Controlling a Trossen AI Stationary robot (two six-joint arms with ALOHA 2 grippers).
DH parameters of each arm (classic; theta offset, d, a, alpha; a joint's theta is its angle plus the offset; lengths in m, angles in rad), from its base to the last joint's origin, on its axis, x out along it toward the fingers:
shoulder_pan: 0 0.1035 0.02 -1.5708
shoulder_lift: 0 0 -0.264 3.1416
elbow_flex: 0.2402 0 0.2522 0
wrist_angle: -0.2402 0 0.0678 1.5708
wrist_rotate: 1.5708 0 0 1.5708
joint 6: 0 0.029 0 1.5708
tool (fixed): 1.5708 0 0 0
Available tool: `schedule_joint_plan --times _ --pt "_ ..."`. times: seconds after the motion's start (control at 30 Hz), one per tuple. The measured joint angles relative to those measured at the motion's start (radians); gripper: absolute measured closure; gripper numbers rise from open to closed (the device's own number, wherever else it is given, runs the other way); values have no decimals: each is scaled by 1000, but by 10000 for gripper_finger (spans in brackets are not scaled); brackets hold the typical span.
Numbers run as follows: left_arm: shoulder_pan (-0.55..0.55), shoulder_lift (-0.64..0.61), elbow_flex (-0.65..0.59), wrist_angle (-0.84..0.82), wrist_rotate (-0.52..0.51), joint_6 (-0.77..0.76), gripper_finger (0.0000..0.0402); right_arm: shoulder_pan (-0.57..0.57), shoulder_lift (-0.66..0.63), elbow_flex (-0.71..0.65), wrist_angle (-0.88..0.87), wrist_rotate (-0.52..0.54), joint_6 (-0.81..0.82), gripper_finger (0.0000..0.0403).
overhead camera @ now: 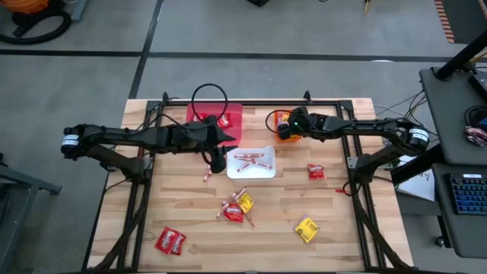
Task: Sort candy
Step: Put the red chocolate into the red bin
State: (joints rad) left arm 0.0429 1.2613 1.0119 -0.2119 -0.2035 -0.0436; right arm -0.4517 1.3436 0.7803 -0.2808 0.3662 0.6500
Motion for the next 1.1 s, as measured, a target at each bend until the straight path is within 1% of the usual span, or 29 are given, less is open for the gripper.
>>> schedule_joint_plan --times 0.2,0.4,0.47,0.53,0.6,0.7,0.77,0.9,1.1 --pt "-1 0 0 -142 0 -102 293 23 -106 0 2 -8 -90 367" --pt "-17 0 0 -360 2 -266 293 93 -218 0 13 -8 -180 367" --pt "-28 0 0 -463 14 -330 293 126 -244 0 28 -8 -208 367" --pt "-35 0 0 -589 71 -394 293 165 -261 0 32 -7 -239 367" --pt "-43 0 -1 -710 156 -478 293 207 -270 0 32 -7 -267 367" --pt "-73 0 -10 -817 252 -595 293 261 -269 0 33 -3 -271 367" --pt "-109 0 -17 -853 288 -643 293 283 -262 0 33 0 -280 367" --pt "-202 0 -23 -859 345 -736 293 302 -234 0 33 0 -330 367" --pt "-341 9 -23 -860 345 -914 293 301 -206 0 34 2 -360 367"
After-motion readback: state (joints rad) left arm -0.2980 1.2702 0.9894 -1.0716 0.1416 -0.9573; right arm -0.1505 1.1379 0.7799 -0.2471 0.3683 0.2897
